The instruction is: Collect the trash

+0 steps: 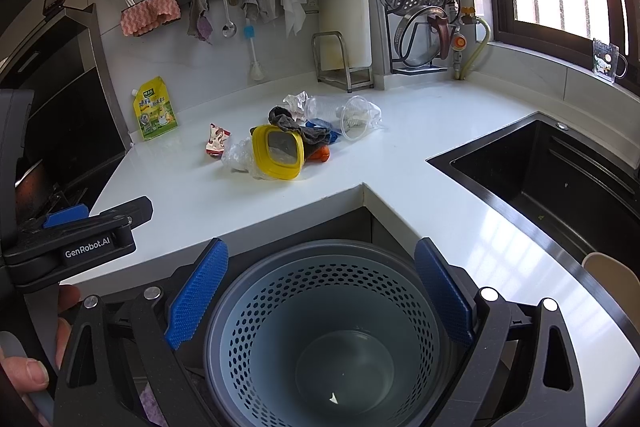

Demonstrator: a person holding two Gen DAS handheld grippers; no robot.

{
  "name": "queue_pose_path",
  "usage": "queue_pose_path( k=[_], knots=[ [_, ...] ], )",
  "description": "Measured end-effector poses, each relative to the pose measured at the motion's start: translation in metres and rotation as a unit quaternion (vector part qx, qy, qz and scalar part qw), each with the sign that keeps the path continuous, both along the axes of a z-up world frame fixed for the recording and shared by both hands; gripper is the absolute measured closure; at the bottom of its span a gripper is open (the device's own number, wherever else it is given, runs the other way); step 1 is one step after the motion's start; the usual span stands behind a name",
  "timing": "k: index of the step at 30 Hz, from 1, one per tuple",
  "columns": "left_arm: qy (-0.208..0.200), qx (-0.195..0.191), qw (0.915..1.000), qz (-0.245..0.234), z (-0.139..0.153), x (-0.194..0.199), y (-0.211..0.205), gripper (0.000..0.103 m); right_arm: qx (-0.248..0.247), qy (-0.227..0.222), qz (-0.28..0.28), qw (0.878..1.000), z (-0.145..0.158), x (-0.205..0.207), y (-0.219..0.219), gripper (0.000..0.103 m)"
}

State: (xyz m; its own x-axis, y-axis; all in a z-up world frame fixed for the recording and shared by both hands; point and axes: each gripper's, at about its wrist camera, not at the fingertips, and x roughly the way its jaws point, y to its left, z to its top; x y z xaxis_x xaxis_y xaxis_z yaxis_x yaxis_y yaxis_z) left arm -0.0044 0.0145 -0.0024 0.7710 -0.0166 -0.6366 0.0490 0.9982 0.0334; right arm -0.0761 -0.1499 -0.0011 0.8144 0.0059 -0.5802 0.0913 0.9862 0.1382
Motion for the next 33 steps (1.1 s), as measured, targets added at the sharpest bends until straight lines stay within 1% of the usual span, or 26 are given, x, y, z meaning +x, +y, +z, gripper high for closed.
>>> queue_pose_path(
  k=[5, 10, 15, 19, 26, 30, 33],
  knots=[
    [0.002, 0.004, 1.0, 0.0, -0.004, 0.002, 0.002, 0.006, -0.001, 0.004, 0.0, 1.0, -0.003, 0.004, 0.001, 0.013],
    [0.003, 0.012, 0.9998, 0.012, -0.01, 0.01, 0.007, 0.006, -0.002, 0.013, -0.002, 1.0, -0.009, 0.011, -0.002, 0.013],
    [0.012, 0.004, 0.9998, 0.018, -0.018, 0.025, 0.012, 0.006, 0.003, 0.018, -0.001, 1.0, -0.015, 0.029, -0.007, 0.013],
    [0.019, 0.001, 0.9996, 0.021, -0.024, 0.04, 0.016, 0.006, 0.004, 0.022, 0.005, 1.0, -0.018, 0.051, -0.008, 0.013],
    [0.03, 0.005, 0.9993, 0.022, -0.033, 0.069, 0.019, 0.006, 0.0, 0.029, 0.015, 0.999, -0.027, 0.103, -0.004, 0.013],
    [0.034, 0.005, 0.9993, 0.018, -0.037, 0.077, 0.018, 0.006, 0.007, 0.032, 0.013, 0.999, -0.034, 0.131, -0.005, 0.013],
    [0.041, 0.001, 0.9991, 0.014, -0.041, 0.084, 0.019, 0.006, 0.01, 0.045, 0.011, 0.999, -0.041, 0.153, -0.006, 0.013]
  ],
)
